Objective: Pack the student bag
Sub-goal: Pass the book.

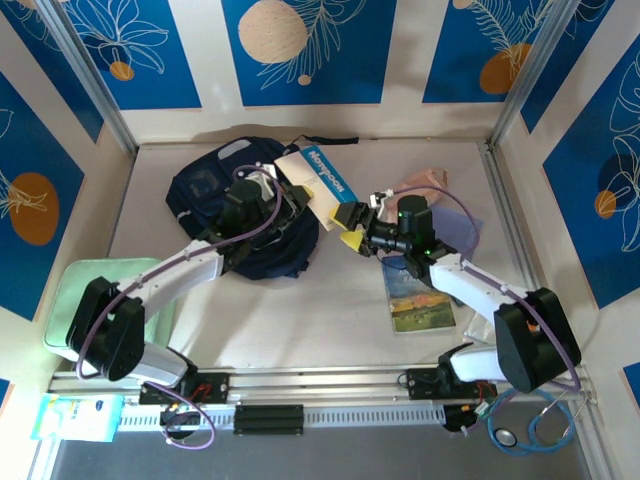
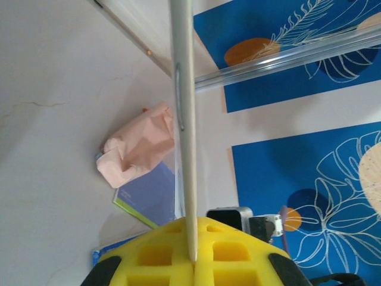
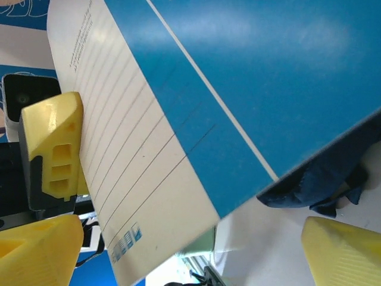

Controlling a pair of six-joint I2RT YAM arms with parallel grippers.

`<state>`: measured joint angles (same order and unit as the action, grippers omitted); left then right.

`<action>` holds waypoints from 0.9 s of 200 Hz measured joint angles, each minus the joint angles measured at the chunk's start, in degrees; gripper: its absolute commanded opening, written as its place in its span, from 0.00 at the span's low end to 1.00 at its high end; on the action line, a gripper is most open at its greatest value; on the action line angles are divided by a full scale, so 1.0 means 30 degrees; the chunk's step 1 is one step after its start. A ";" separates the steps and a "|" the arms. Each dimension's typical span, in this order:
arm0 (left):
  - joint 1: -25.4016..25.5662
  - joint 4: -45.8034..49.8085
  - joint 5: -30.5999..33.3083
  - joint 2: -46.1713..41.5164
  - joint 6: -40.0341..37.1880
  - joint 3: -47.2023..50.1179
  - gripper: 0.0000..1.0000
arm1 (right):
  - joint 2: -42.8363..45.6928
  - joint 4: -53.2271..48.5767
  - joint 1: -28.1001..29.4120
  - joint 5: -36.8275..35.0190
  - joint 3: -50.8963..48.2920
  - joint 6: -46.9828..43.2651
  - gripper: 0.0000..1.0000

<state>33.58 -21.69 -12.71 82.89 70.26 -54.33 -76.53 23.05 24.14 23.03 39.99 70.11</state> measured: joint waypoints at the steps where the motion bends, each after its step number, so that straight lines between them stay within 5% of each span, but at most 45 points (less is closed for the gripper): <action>1: 0.0000 -0.0036 0.0000 0.0015 0.0007 0.0015 0.00 | -0.0022 0.0029 0.0007 0.0000 0.0007 0.0029 0.90; 88: -0.0073 -0.0459 0.0262 -0.0211 0.0780 0.1202 0.00 | -0.1443 0.4153 -0.0393 0.0430 0.0495 0.1545 0.50; 146: -0.0124 0.0240 0.0270 -0.0663 0.0787 0.2565 0.00 | -0.1464 0.3643 -0.0554 0.0452 0.0539 0.1035 0.22; 180: -0.0240 0.1275 0.0444 -0.1049 0.0117 0.2601 0.48 | -0.1435 0.1078 -0.0554 0.0168 0.1129 -0.0102 0.06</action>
<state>32.86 -17.87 -11.38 79.75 70.61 -46.52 -80.84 26.28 22.48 23.53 43.38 69.80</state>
